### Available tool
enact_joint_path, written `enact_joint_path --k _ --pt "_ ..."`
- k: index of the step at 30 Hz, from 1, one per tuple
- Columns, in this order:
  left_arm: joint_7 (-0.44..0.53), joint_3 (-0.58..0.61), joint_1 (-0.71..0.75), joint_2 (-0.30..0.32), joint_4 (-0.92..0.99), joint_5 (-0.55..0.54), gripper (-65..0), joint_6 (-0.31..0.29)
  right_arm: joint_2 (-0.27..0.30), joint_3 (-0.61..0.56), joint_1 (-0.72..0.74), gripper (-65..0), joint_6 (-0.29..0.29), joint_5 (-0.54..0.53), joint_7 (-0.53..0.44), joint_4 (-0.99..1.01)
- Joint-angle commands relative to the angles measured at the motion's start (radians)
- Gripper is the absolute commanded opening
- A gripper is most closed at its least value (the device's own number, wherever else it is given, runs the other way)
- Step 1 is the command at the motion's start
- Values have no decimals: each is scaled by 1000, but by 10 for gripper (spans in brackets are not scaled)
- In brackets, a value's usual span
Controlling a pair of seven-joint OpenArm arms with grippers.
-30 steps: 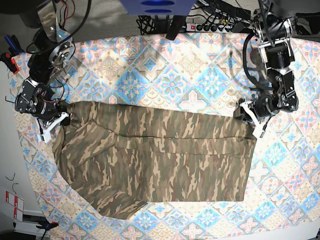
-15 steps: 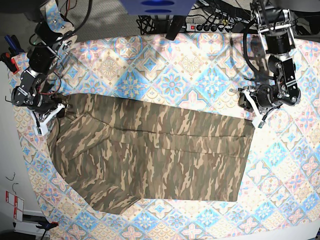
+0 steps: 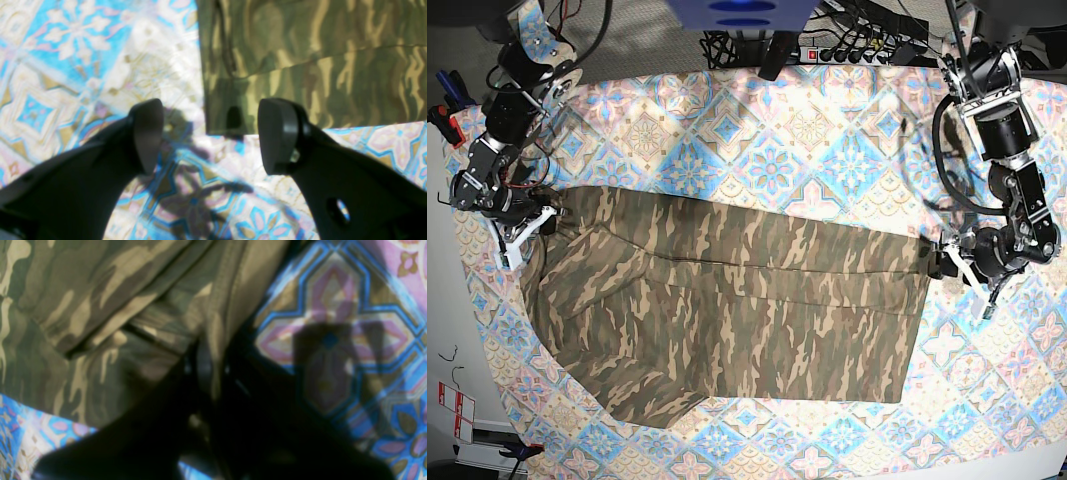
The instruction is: Fold the T-shirt properly
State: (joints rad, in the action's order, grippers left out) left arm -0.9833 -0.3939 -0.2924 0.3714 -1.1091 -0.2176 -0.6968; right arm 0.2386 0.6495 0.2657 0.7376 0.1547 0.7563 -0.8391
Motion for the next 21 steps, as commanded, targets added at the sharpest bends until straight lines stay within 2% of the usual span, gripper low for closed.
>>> enact_joint_path --k 1,4,8,10,14,17,21 --pt "11 -4 -40 21 28 -21 -205 -1 9 -1 -23 -636 -39 116 113 11" --pt "31 -4 -117 22 199 -21 -206 -1 9 -1 -23 -636 -39 118 113 11" --pt "162 0 -204 53 467 -10 -206 -1 9 -1 -24 -636 -39 118 113 11" --pt "200 46 -239 68 558 -10 -206 -1 9 -1 -32 -636 -39 118 113 11" --pt "264 157 -284 67 654 -21 -206 -1 9 -1 -44 -636 -39 118 111 11" --pt "306 172 -285 28 691 -13 -206 -1 9 -1 -44 -636 -39 118 111 11" --pt "301 189 -285 -5 697 -10 -208 -1 9 -1 -44 -636 -39 118 118 11"
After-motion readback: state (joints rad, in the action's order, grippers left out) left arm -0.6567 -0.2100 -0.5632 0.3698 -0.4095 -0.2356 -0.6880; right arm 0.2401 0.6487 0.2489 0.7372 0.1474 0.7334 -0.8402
